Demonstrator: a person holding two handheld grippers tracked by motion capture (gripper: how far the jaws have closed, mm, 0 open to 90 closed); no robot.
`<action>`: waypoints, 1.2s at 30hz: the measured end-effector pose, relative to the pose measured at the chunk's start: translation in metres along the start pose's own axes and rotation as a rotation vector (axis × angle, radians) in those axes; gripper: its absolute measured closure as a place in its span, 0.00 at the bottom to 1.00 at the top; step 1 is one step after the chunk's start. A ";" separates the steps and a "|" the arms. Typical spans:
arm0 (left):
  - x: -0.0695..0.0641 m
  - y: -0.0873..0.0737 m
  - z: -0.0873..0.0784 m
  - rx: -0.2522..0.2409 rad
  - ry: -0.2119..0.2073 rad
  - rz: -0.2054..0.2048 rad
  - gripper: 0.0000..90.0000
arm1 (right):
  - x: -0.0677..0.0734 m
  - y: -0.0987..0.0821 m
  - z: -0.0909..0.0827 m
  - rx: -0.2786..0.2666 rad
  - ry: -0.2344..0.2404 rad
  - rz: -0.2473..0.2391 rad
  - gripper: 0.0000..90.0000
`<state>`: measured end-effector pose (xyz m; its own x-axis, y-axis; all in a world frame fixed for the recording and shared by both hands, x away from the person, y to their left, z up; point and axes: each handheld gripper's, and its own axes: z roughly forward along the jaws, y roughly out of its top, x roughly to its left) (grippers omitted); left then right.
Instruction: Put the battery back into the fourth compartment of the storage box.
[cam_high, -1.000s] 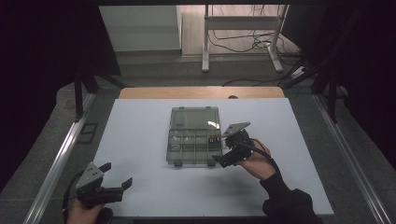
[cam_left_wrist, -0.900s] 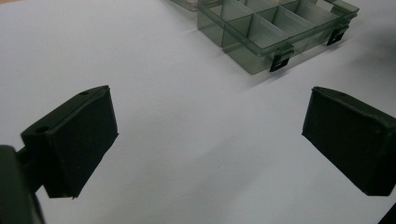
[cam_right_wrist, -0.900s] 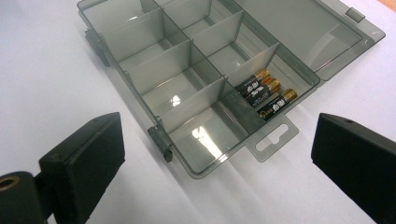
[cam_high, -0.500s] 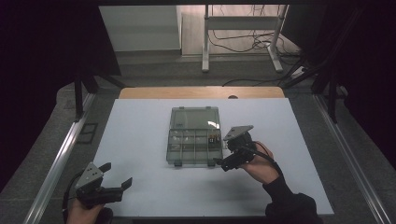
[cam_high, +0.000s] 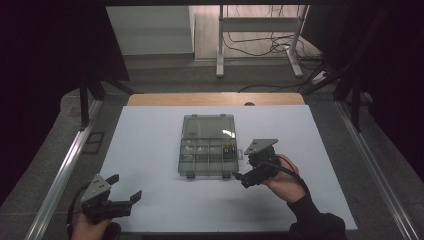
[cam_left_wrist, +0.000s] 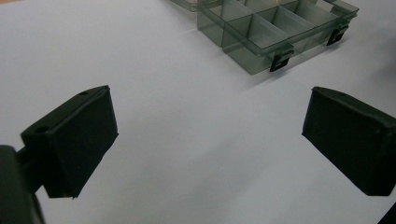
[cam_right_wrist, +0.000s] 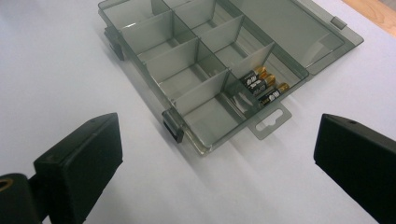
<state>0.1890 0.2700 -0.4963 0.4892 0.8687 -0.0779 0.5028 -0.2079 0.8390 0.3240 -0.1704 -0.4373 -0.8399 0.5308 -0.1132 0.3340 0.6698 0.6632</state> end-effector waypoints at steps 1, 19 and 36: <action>0.000 0.000 0.000 0.000 0.000 0.000 0.04 | 0.001 -0.001 -0.001 0.001 -0.003 0.001 0.02; 0.000 0.000 0.000 0.000 -0.001 -0.001 0.04 | 0.008 -0.016 -0.019 -0.022 -0.023 0.005 0.02; 0.000 0.000 0.000 -0.003 -0.001 -0.006 0.04 | 0.006 -0.036 -0.032 -0.021 -0.054 0.029 0.02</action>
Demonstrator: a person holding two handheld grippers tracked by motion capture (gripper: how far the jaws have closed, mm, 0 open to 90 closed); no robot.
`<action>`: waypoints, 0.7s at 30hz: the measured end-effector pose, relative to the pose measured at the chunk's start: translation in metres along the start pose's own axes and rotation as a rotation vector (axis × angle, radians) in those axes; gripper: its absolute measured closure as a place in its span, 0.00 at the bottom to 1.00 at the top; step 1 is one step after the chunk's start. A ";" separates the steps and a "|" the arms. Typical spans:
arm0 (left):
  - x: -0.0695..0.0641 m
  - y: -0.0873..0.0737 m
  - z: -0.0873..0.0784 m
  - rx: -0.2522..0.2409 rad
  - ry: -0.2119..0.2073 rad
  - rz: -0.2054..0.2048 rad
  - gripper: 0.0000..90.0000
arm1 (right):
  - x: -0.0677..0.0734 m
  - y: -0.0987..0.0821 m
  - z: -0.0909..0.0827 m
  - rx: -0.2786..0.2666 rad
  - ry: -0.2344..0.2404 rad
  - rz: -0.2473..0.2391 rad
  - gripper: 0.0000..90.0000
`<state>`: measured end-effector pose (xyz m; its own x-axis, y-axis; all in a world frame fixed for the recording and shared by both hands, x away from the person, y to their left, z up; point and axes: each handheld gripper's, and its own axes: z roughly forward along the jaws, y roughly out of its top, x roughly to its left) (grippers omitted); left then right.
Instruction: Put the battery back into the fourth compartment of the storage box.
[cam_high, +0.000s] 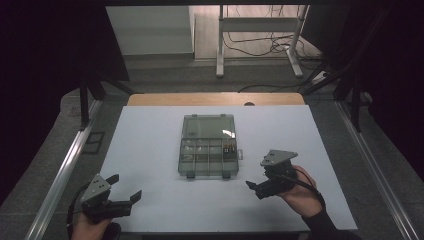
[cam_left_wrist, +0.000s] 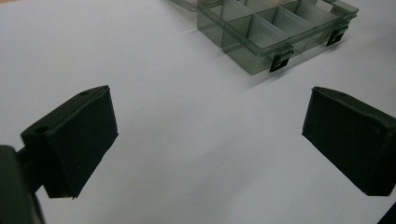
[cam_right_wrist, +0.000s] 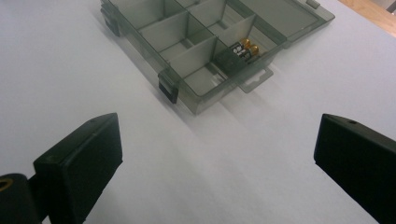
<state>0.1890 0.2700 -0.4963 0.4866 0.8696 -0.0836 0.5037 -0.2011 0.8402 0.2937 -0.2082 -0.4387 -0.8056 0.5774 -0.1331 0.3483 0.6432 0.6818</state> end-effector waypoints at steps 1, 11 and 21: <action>0.000 0.000 0.000 0.000 0.000 0.000 0.04 | 0.000 -0.001 0.000 -0.002 -0.004 0.001 0.02; 0.000 0.000 0.000 0.000 0.000 -0.002 0.04 | -0.003 -0.010 -0.010 -0.017 -0.021 0.015 0.02; 0.000 0.000 0.000 0.000 0.000 -0.003 0.04 | -0.006 -0.019 -0.017 -0.021 -0.045 0.029 0.02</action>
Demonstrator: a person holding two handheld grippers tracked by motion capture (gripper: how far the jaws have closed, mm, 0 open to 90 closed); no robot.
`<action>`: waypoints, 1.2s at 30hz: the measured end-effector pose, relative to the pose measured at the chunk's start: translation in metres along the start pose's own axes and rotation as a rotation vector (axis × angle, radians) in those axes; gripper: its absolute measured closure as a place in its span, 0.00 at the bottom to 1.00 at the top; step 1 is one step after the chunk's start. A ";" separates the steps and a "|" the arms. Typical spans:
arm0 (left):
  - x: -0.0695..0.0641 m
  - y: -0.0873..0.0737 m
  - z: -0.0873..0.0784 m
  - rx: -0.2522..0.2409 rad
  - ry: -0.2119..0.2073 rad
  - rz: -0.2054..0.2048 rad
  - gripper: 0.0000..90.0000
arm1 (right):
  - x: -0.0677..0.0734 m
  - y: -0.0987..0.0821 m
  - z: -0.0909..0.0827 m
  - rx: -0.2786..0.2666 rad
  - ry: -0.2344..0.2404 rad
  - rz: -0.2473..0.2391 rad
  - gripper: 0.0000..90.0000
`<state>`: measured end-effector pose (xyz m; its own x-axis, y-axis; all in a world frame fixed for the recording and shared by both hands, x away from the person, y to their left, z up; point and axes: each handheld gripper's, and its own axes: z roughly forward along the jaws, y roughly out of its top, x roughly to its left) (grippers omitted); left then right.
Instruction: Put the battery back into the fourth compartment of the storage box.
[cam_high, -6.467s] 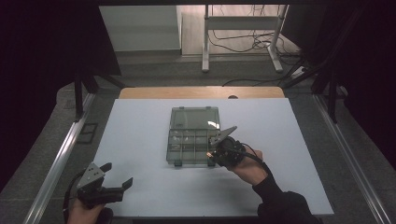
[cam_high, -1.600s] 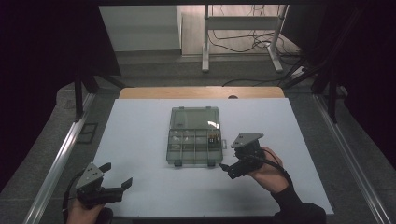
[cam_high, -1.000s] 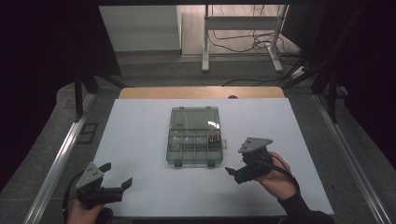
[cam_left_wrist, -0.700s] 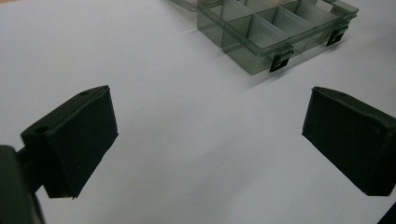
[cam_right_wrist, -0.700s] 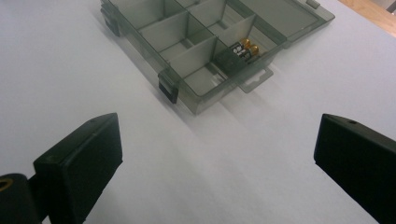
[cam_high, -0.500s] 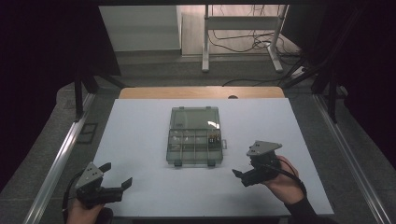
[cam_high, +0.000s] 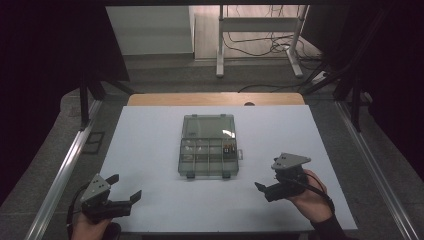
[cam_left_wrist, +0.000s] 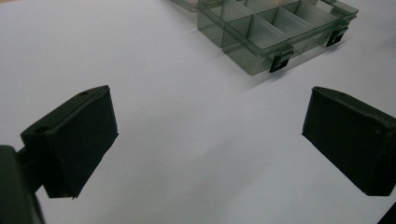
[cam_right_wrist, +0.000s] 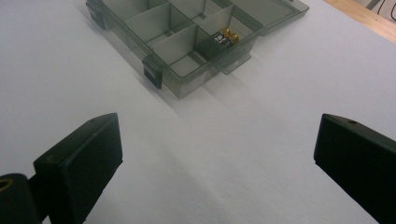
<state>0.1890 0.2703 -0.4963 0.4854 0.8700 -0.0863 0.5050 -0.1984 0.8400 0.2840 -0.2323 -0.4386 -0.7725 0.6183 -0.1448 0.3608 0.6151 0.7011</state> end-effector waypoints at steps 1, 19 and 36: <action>0.000 0.000 0.000 0.000 0.000 0.001 0.04 | 0.000 -0.001 -0.001 0.000 -0.002 0.001 0.02; 0.000 0.000 0.000 0.000 0.001 0.001 0.04 | -0.007 -0.016 -0.013 -0.005 -0.041 0.038 0.02; 0.000 0.000 0.000 0.002 0.002 0.002 0.04 | -0.017 -0.036 -0.027 -0.019 -0.089 0.125 0.00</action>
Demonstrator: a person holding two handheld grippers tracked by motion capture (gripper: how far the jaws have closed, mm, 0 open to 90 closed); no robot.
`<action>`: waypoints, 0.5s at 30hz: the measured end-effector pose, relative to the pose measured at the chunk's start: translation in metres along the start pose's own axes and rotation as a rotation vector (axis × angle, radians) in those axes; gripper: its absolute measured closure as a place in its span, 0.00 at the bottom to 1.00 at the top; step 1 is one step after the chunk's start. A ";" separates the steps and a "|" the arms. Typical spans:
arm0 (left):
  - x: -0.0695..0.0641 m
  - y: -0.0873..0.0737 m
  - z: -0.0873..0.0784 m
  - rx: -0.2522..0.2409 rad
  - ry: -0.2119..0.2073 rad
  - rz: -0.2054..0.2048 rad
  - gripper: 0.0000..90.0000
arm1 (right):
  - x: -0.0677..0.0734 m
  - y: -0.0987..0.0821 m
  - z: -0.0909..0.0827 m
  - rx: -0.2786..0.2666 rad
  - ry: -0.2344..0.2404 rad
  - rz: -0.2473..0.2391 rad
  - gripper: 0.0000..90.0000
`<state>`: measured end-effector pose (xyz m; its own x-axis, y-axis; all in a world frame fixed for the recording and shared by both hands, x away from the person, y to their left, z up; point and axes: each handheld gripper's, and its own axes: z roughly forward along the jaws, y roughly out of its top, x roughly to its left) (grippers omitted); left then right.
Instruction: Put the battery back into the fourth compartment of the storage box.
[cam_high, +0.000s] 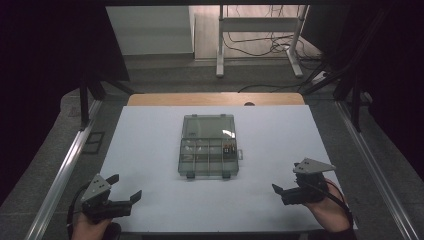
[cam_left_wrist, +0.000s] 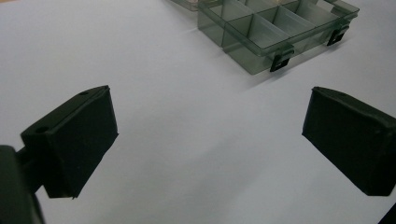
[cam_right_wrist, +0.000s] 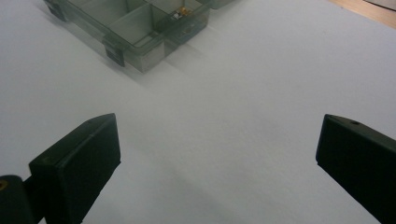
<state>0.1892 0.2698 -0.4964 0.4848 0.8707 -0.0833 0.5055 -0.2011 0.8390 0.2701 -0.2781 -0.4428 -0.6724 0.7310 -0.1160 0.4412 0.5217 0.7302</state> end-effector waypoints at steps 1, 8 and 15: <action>0.000 0.000 0.000 0.000 0.000 0.000 0.04 | -0.001 -0.001 -0.001 0.002 -0.005 0.004 0.00; 0.000 0.000 0.000 0.000 0.000 0.000 0.04 | -0.007 -0.011 -0.006 -0.005 -0.040 0.030 0.00; 0.000 0.000 0.000 0.000 0.000 -0.002 0.04 | -0.012 -0.019 -0.013 -0.015 -0.070 0.053 0.00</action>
<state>0.1896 0.2694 -0.4963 0.4837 0.8711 -0.0848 0.5064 -0.1995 0.8389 0.2620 -0.3024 -0.4461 -0.6049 0.7868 -0.1229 0.4661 0.4749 0.7465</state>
